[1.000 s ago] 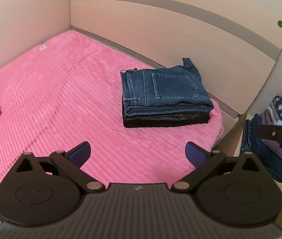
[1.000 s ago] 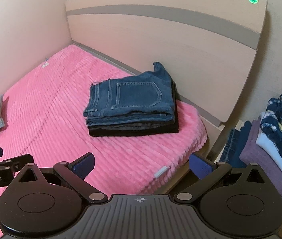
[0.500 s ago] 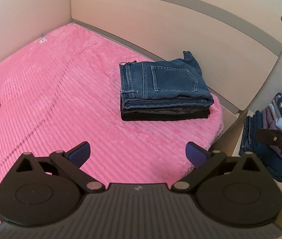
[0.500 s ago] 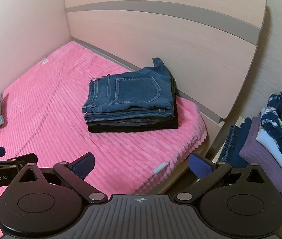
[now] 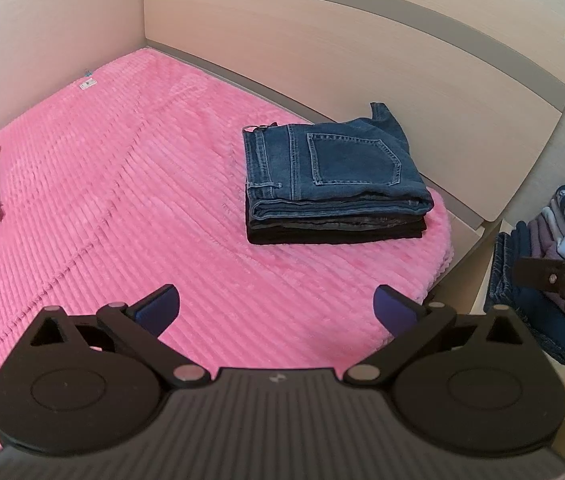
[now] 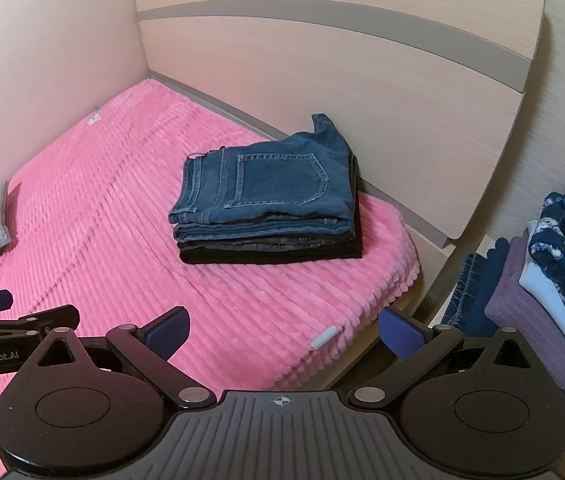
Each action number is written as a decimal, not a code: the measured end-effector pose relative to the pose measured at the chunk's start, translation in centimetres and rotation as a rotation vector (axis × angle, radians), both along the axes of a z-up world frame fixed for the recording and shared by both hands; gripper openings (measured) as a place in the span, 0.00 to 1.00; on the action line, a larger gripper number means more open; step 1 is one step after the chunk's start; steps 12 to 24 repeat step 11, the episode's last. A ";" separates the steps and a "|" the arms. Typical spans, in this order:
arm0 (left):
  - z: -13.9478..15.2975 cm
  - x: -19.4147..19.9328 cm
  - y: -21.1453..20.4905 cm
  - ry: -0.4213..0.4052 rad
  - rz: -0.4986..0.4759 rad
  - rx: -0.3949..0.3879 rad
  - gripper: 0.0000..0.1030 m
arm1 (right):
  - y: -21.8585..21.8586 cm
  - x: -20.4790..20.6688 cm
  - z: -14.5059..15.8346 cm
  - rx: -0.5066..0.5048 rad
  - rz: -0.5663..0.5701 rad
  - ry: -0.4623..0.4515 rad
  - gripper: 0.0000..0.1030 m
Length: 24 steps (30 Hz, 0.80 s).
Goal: Fold clothes
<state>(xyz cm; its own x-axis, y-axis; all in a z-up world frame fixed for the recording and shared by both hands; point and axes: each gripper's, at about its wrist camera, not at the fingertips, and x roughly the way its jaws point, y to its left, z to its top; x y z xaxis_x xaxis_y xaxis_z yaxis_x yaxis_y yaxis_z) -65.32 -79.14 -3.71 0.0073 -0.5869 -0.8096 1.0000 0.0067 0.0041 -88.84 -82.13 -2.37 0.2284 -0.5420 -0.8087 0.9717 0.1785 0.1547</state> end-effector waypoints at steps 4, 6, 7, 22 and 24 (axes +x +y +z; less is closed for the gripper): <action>-0.1 -0.2 -0.1 -0.004 -0.008 0.002 0.99 | -0.1 -0.1 0.0 -0.005 0.004 0.003 1.00; -0.1 -0.3 -0.1 -0.005 -0.010 0.001 0.99 | -0.2 -0.1 0.0 -0.007 0.006 0.003 1.00; -0.1 -0.3 -0.1 -0.008 -0.009 -0.001 0.99 | -0.2 -0.2 0.0 -0.007 0.007 0.003 1.00; -0.3 -0.7 0.0 -0.030 -0.002 -0.010 0.99 | -0.3 -0.3 -0.2 -0.002 0.010 0.002 1.00; -0.3 -0.7 0.0 -0.030 -0.002 -0.010 0.99 | -0.3 -0.3 -0.2 -0.002 0.010 0.002 1.00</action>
